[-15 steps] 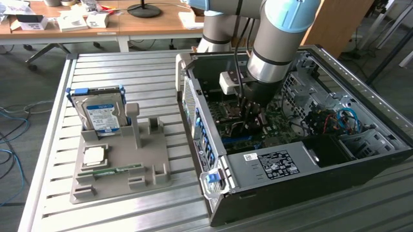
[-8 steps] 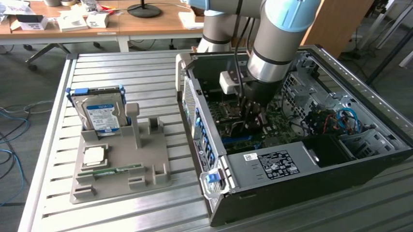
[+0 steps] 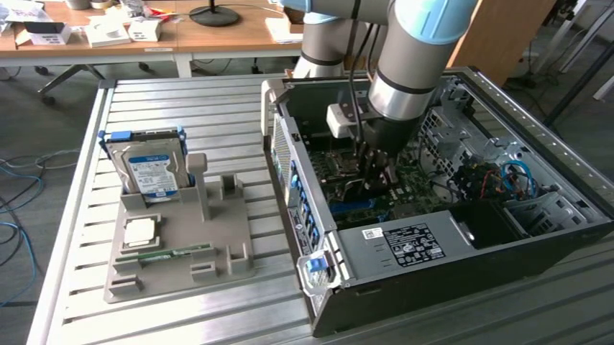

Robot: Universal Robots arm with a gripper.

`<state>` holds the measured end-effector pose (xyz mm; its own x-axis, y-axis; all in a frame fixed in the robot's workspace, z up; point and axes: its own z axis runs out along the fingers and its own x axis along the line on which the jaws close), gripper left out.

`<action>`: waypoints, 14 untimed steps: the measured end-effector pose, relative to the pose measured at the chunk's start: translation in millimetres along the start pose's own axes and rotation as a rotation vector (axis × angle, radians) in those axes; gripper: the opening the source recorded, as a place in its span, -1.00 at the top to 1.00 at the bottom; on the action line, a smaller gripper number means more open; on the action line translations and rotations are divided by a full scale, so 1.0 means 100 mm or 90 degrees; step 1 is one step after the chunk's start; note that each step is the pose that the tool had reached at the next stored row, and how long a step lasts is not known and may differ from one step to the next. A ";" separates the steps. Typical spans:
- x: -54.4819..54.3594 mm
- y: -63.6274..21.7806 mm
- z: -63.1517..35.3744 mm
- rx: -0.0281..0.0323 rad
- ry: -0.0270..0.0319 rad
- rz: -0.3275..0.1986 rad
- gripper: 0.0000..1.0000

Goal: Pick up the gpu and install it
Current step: 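Insert the gpu into the slot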

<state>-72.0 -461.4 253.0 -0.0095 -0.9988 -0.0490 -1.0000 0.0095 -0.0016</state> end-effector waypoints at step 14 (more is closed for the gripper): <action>0.02 -0.013 -0.035 0.0020 -0.0001 0.040 0.45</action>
<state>-70.8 -463.6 256.4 -0.0723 -0.9962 -0.0493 -0.9974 0.0725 -0.0016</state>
